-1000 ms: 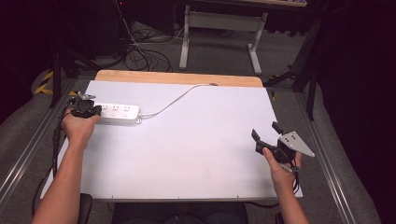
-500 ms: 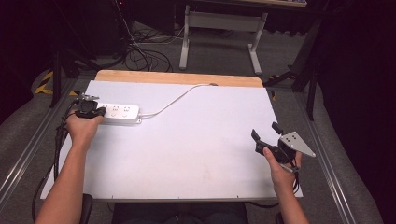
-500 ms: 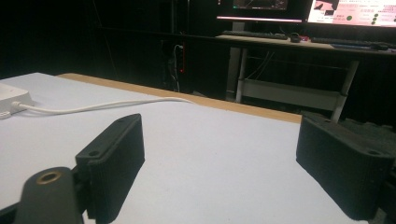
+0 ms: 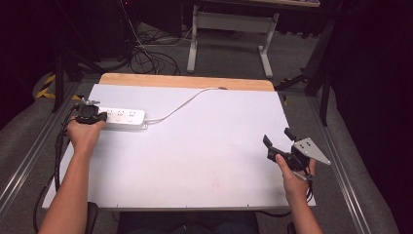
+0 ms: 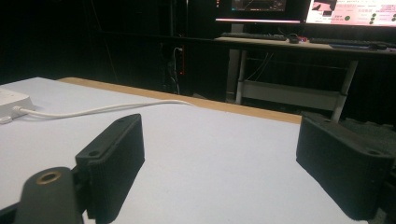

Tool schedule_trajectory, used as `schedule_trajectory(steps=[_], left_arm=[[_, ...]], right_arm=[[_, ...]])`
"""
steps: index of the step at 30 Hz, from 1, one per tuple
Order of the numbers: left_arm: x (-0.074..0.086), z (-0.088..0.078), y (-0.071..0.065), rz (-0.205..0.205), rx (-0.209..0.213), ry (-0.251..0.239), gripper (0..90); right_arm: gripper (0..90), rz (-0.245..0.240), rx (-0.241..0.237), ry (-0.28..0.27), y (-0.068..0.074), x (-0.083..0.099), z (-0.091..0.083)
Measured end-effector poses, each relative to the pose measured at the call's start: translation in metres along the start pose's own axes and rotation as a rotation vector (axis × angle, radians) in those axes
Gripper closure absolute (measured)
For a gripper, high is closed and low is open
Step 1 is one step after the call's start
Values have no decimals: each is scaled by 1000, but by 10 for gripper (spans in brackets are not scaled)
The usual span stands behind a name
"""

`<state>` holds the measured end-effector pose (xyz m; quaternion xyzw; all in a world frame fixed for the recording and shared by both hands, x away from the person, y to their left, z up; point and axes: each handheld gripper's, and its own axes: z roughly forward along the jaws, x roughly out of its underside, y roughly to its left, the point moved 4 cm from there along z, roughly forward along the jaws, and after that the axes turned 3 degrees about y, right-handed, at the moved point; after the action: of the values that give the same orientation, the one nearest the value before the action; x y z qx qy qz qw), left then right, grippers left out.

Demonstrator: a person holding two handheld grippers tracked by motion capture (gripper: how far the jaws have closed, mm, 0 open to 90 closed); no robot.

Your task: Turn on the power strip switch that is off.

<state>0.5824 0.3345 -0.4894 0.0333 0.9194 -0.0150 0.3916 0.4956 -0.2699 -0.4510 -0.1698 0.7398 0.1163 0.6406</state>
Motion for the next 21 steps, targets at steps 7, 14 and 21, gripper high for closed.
schedule_trajectory(steps=[7,14,21], left_arm=[[2,1,1,-24,-22,-14,899],[4,2,2,-40,5,-26,899],[5,1,-3,14,-39,-13,900]], right_arm=[[146,10,12,-12,-1,-1,-1],[146,32,10,-17,-3,-1,-1],[137,60,21,-31,-5,-2,-2]])
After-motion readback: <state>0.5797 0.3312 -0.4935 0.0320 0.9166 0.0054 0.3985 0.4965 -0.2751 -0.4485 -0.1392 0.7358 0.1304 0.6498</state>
